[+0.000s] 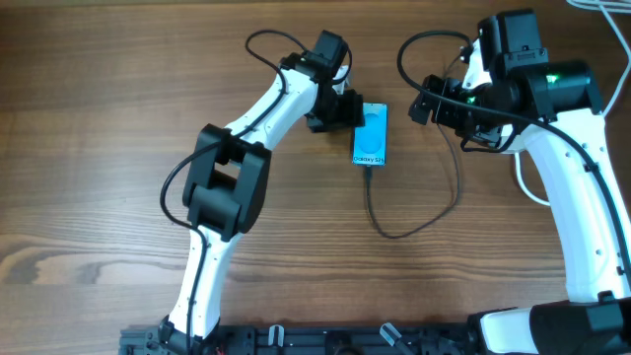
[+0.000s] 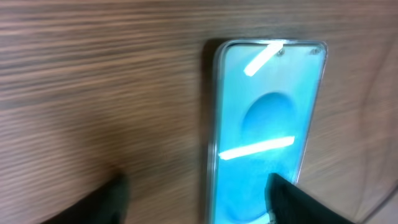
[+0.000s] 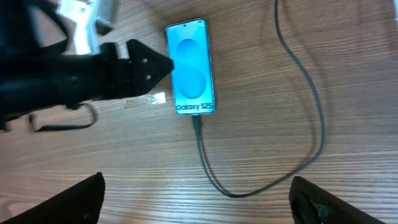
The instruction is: Plug charger to phone and switch on socket
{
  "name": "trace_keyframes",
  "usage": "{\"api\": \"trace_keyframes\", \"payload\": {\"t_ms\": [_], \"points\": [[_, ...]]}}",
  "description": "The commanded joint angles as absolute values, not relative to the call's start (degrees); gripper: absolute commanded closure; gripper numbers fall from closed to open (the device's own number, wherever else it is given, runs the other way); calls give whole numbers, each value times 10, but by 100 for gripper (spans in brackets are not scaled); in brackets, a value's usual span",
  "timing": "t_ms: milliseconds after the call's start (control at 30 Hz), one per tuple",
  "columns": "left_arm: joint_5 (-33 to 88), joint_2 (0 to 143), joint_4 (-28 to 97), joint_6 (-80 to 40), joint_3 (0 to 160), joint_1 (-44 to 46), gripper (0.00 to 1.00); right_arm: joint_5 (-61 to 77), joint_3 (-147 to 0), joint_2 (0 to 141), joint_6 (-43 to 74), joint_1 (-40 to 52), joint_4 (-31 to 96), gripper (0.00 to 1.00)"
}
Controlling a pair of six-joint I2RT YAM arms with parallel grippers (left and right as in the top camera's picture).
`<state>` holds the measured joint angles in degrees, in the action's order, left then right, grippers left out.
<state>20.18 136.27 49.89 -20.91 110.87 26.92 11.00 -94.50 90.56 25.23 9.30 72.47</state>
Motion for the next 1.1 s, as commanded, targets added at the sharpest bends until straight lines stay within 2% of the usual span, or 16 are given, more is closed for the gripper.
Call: {"api": "trace_keyframes", "payload": {"t_ms": [0,100,167,233,333,400,500,633,767,833,1067], "points": [[168,1270,518,-171,1100,222,0,57,-953,912,242,70,721,1],[168,1163,535,-171,1099,161,0,11,-954,912,242,7,710,1],[168,1111,554,-171,1099,115,0,1,-954,912,242,-67,684,0],[168,1088,569,-171,1099,72,0,2,-953,914,244,-143,631,0],[168,1088,598,-171,1098,32,0,-7,-951,933,244,-200,573,0],[168,1088,601,-171,1098,14,0,-13,-951,959,240,-215,549,0],[168,1088,601,-171,1098,5,0,-105,-951,1029,242,-218,543,0],[168,1088,601,-171,1098,5,0,-116,-951,1128,311,-228,537,0],[168,1088,601,-171,1098,5,0,-34,-951,1191,300,-234,503,0],[168,1088,601,-171,1098,5,0,-31,-951,1211,335,-232,500,0],[168,1088,601,-171,1098,5,0,2,-950,1238,335,-217,465,1]]}}
